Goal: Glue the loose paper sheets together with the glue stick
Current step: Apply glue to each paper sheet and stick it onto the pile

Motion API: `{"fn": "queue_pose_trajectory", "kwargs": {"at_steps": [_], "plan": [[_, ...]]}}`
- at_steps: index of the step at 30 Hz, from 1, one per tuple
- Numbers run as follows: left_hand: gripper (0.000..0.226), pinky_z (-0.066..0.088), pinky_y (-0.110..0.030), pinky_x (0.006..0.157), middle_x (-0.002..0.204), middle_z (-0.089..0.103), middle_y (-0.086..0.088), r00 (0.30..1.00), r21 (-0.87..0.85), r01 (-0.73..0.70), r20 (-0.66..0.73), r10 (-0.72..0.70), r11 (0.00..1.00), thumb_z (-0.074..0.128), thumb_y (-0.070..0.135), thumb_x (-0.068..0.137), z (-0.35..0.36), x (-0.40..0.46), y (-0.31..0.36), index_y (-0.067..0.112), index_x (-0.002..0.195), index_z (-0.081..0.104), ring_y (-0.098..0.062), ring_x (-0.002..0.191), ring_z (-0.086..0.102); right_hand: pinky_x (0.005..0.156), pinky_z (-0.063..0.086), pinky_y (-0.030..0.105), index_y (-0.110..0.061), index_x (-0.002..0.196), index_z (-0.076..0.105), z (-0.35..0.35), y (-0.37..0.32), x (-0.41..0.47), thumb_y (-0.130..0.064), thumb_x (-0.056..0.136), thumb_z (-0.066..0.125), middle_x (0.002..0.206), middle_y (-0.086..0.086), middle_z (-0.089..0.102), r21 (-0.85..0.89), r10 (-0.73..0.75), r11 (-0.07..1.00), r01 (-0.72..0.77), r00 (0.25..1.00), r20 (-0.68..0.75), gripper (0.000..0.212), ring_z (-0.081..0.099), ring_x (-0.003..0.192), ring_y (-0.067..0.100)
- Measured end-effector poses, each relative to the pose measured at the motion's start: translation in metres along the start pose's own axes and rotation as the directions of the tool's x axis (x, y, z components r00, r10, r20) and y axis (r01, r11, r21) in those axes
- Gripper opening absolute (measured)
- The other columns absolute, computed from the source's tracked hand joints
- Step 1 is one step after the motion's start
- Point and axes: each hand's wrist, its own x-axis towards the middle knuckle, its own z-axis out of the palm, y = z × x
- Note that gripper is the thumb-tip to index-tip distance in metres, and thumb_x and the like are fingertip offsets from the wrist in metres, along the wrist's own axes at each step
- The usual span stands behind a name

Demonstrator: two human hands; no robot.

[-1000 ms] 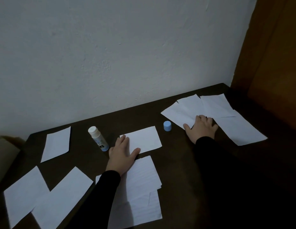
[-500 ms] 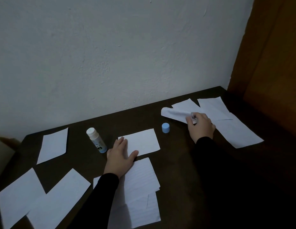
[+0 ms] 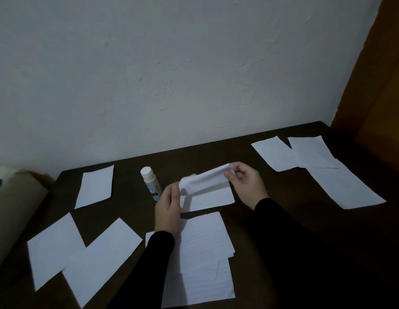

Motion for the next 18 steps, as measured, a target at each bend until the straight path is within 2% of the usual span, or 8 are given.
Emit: {"fn": "queue_pose_trajectory", "kwargs": {"at_steps": [3, 5, 8, 11, 13, 15, 18], "plan": [[0.029, 0.045, -0.025, 0.082, 0.102, 0.063, 0.006, 0.998, -0.036, 0.004, -0.07, -0.006, 0.999, 0.038, 0.037, 0.102, -0.001, 0.0, 0.001, 0.022, 0.108, 0.062, -0.011, 0.102, 0.057, 0.085, 0.049, 0.018, -0.022, 0.103, 0.062, 0.006, 0.006, -0.003, -0.009, 0.093, 0.058, 0.101, -0.011, 0.063, 0.034, 0.019, 0.999, -0.021, 0.998, 0.058, 0.017, 0.059, 0.1, 0.002], [0.018, 0.049, -0.027, 0.077, 0.094, 0.063, 0.003, 0.994, -0.036, 0.01, -0.107, -0.014, 0.999, 0.047, 0.037, 0.099, -0.001, 0.002, 0.0, 0.024, 0.099, 0.06, -0.015, 0.094, 0.059, 0.086, 0.049, 0.016, -0.029, 0.102, 0.061, 0.009, 0.009, -0.005, -0.005, 0.093, 0.057, 0.105, -0.014, 0.061, 0.044, 0.011, 0.999, -0.014, 0.997, 0.071, 0.026, 0.058, 0.103, 0.002], [0.009, 0.053, -0.042, 0.077, 0.084, 0.063, -0.005, 0.996, -0.024, -0.009, -0.093, 0.007, 1.0, 0.059, 0.034, 0.093, 0.0, 0.002, -0.003, 0.026, 0.089, 0.059, -0.025, 0.081, 0.061, 0.087, 0.049, 0.016, -0.033, 0.119, 0.054, 0.012, 0.015, -0.009, 0.0, 0.089, 0.061, 0.113, -0.018, 0.053, 0.13, 0.021, 0.991, -0.023, 1.0, 0.016, 0.045, 0.057, 0.107, 0.003], [0.007, 0.054, -0.041, 0.078, 0.084, 0.063, -0.005, 0.994, -0.036, -0.007, -0.106, 0.003, 0.999, 0.063, 0.029, 0.091, 0.0, 0.002, -0.005, 0.024, 0.089, 0.059, -0.023, 0.081, 0.06, 0.086, 0.048, 0.019, -0.033, 0.138, 0.039, 0.012, 0.02, -0.01, -0.003, 0.087, 0.065, 0.112, -0.02, 0.052, 0.193, 0.077, 0.98, -0.055, 0.991, -0.106, 0.064, 0.059, 0.097, -0.003], [0.005, 0.054, -0.037, 0.079, 0.085, 0.064, -0.002, 0.993, -0.037, -0.01, -0.114, 0.006, 0.999, 0.064, 0.025, 0.09, 0.0, 0.003, -0.005, 0.023, 0.089, 0.06, -0.019, 0.083, 0.061, 0.086, 0.048, 0.018, -0.031, 0.138, 0.04, 0.012, 0.021, -0.01, -0.005, 0.088, 0.065, 0.103, -0.015, 0.059, 0.238, 0.111, 0.969, -0.066, 0.977, -0.18, 0.062, 0.062, 0.09, -0.008], [0.004, 0.054, -0.033, 0.079, 0.085, 0.063, 0.0, 0.995, -0.04, -0.009, -0.104, 0.005, 0.999, 0.065, 0.022, 0.09, 0.0, 0.002, -0.005, 0.022, 0.09, 0.06, -0.017, 0.084, 0.061, 0.085, 0.05, 0.019, -0.026, 0.131, 0.049, 0.013, 0.023, -0.011, -0.007, 0.09, 0.063, 0.095, -0.012, 0.061, 0.198, 0.103, 0.979, -0.058, 0.969, -0.223, 0.048, 0.062, 0.085, -0.012], [0.005, 0.054, -0.032, 0.078, 0.085, 0.062, -0.001, 0.994, -0.058, 0.01, -0.11, -0.016, 0.998, 0.064, 0.02, 0.09, 0.0, 0.003, -0.005, 0.022, 0.091, 0.06, -0.019, 0.084, 0.061, 0.077, 0.051, 0.019, -0.025, 0.127, 0.051, 0.017, 0.028, -0.012, -0.014, 0.091, 0.063, 0.09, -0.007, 0.061, 0.025, 0.025, 0.999, -0.019, 0.963, -0.269, 0.04, 0.063, 0.083, 0.005]]}}
